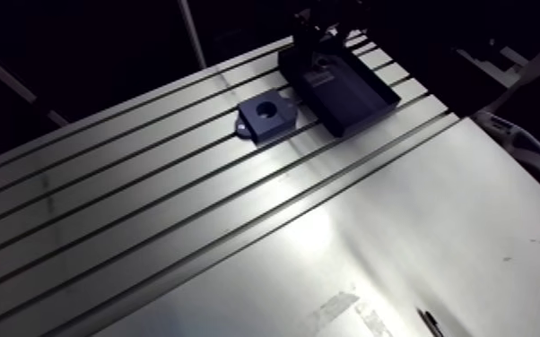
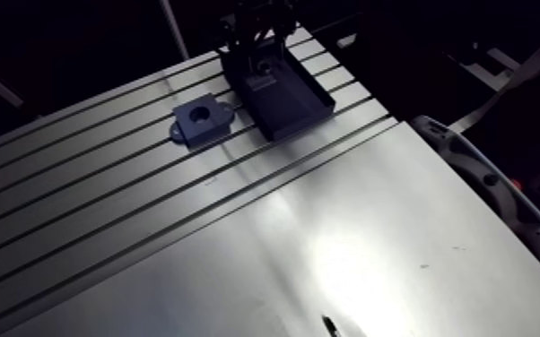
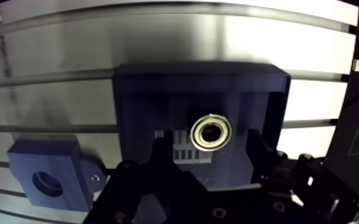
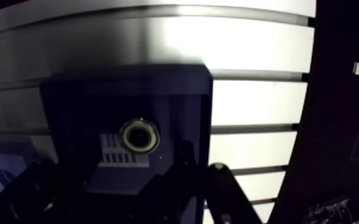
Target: Pick up the bearing and press it into the housing until flush.
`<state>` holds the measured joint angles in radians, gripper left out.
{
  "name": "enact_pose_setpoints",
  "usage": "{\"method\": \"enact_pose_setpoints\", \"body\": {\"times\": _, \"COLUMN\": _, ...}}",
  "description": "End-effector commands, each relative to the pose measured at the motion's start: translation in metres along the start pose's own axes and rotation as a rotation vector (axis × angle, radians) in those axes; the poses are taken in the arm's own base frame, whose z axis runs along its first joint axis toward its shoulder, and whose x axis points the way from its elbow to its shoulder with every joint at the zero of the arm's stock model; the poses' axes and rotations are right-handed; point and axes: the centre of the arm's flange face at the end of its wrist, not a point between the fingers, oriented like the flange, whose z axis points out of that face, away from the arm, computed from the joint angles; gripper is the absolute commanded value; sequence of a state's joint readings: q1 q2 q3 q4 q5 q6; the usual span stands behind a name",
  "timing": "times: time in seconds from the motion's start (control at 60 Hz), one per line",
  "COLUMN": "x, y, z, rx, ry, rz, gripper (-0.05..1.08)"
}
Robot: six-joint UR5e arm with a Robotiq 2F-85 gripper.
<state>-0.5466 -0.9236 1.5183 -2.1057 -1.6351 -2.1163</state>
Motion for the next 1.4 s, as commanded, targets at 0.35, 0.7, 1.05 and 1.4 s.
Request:
{"method": "enact_pose_setpoints", "body": {"times": 0.35, "x": 0.0009, "y": 0.0004, "z": 0.0065, "rx": -0.003, "ry": -0.005, "rz": -0.004, "gripper": 0.33}}
{"method": "enact_pose_setpoints", "body": {"times": 0.7, "x": 0.0010, "y": 0.0004, "z": 0.0065, "rx": -0.003, "ry": -0.005, "rz": -0.005, "gripper": 0.37}}
{"method": "enact_pose_setpoints", "body": {"times": 1.05, "x": 0.0006, "y": 0.0001, "z": 0.0072, "rx": -0.003, "ry": -0.006, "rz": 0.001, "gripper": 0.40}}
{"method": "enact_pose_setpoints", "body": {"times": 1.4, "x": 0.0030, "y": 0.0005, "z": 0.0081, "rx": -0.003, "ry": -0.006, "rz": 0.002, "gripper": 0.40}}
